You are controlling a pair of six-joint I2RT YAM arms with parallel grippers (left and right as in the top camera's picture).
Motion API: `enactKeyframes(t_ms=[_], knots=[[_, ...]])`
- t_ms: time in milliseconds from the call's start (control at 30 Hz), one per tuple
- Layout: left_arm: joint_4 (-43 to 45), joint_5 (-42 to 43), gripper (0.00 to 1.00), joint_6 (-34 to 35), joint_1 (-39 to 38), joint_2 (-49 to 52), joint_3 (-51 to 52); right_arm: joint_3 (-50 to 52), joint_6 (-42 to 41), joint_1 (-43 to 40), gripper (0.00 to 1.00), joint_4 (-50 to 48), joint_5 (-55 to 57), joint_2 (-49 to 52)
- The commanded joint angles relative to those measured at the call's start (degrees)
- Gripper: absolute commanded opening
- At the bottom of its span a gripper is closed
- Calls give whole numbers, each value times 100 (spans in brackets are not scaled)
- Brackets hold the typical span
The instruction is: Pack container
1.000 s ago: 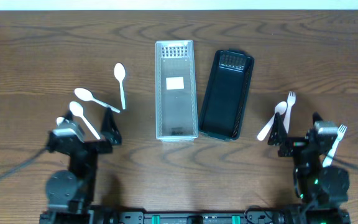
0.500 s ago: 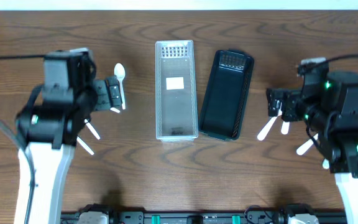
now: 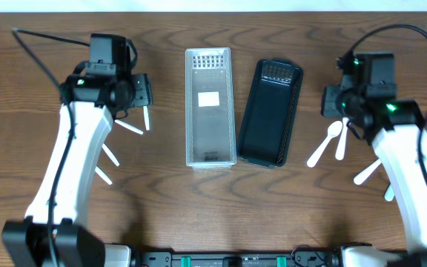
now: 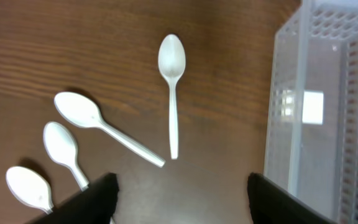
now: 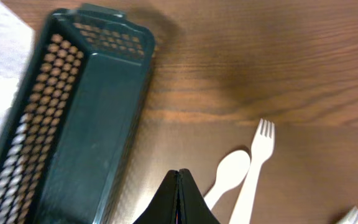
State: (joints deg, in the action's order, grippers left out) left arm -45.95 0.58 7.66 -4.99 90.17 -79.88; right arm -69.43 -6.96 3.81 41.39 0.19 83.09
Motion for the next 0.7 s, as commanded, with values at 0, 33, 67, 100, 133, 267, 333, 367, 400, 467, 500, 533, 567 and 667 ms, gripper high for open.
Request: enactKeyframes(t_ms=[0, 33, 67, 100, 133, 267, 333, 367, 400, 467, 500, 533, 567, 667], knots=[[149, 31, 47, -11, -7, 321, -107, -61, -39, 28, 1, -275, 153, 518], [203, 31, 43, -9, -7, 420, -107, -61, -22, 28, 1, -387, 151, 702], [245, 33, 38, -9, -7, 501, -107, -61, -13, 28, 1, -476, 122, 876], [282, 33, 36, -7, -9, 579, -107, -61, 50, 28, 1, -538, 70, 1021], [308, 35, 32, -4, -11, 669, -107, -61, 138, 28, 1, -599, -7, 1193], [330, 55, 24, 13, -37, 981, -107, -61, 278, 31, 1, -782, -219, 1755], [345, 227, 19, 11, -66, 1093, -107, -61, 278, 44, 1, -866, -227, 1976], [358, 365, 15, 11, -83, 1143, -107, -61, 280, 52, 1, -914, -269, 2081], [378, 509, 11, 9, -105, 1182, -107, -61, 282, 57, 2, -955, -323, 2159], [433, 675, 6, 9, -151, 1252, -107, -61, 278, 61, 1, -1032, -424, 2304], [459, 695, 6, 7, -186, 1272, -105, -61, 278, 61, 1, -1045, -474, 2343], [490, 695, 6, 2, -216, 1281, -105, -61, 278, 61, 1, -1058, -481, 2369], [520, 695, 6, -13, -247, 1281, -105, -61, 280, 61, 1, -1062, -490, 2376], [649, 699, 6, -15, -350, 1281, -105, -61, 400, 61, 1, -1158, -527, 2374]])
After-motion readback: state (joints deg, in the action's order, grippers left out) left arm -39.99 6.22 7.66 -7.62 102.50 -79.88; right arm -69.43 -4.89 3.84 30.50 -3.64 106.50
